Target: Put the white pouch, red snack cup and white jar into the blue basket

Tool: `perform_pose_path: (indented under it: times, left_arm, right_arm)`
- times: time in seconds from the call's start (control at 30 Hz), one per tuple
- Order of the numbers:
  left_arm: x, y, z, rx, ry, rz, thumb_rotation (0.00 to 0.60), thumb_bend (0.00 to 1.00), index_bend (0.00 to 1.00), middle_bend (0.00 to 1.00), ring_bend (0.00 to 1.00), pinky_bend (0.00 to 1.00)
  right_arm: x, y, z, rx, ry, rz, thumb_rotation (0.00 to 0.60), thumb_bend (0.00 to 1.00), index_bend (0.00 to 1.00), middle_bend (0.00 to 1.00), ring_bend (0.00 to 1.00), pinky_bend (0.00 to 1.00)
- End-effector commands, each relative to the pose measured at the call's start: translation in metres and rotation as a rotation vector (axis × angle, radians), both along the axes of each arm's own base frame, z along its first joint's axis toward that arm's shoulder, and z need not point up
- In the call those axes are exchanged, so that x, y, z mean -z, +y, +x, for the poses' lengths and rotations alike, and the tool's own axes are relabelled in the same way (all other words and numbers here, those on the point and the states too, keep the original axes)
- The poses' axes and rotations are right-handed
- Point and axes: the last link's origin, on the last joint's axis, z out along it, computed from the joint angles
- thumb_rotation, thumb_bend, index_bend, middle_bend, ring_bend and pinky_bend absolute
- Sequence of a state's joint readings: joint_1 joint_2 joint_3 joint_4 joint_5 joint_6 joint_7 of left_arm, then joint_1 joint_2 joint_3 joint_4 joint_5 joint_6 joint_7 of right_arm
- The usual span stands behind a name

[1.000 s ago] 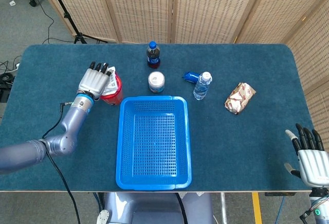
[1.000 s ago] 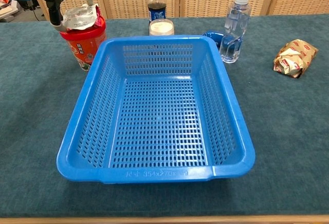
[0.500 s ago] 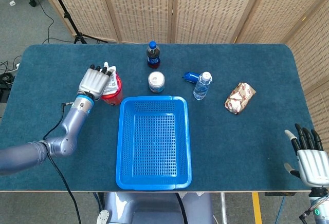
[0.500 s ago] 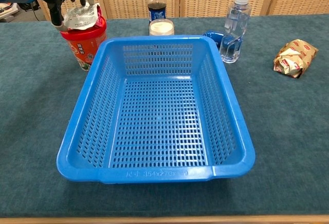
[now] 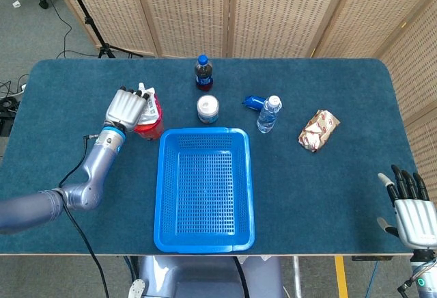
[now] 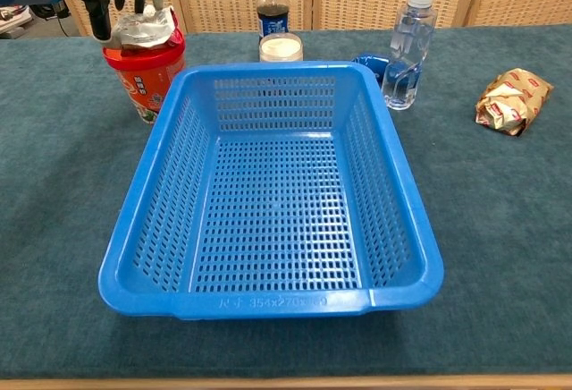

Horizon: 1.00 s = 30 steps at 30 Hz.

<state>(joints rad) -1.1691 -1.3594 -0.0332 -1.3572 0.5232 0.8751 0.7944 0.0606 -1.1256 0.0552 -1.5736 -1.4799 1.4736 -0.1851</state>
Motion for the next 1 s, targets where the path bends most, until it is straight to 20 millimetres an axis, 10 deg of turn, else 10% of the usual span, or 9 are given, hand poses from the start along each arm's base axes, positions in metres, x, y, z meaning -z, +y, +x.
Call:
perform_pose_path:
  times: [0.03,1.0]
  left_arm:
    - [-0.001,0.0,0.001,0.003,-0.003,0.004,0.6,0.45,0.71,0.37,0.33,0.31]
    - [-0.04,-0.008,0.019,0.064,-0.032,0.078,0.6,0.47,0.83,0.48,0.45,0.39]
  right_arm:
    - [0.0,0.0,0.0,0.0,0.0,0.001,0.6,0.16,0.14,0.0,0.0,0.0]
    - [0.001,0.001,0.001,-0.01,-0.006,0.006,0.6,0.16,0.14,0.0,0.0,0.0]
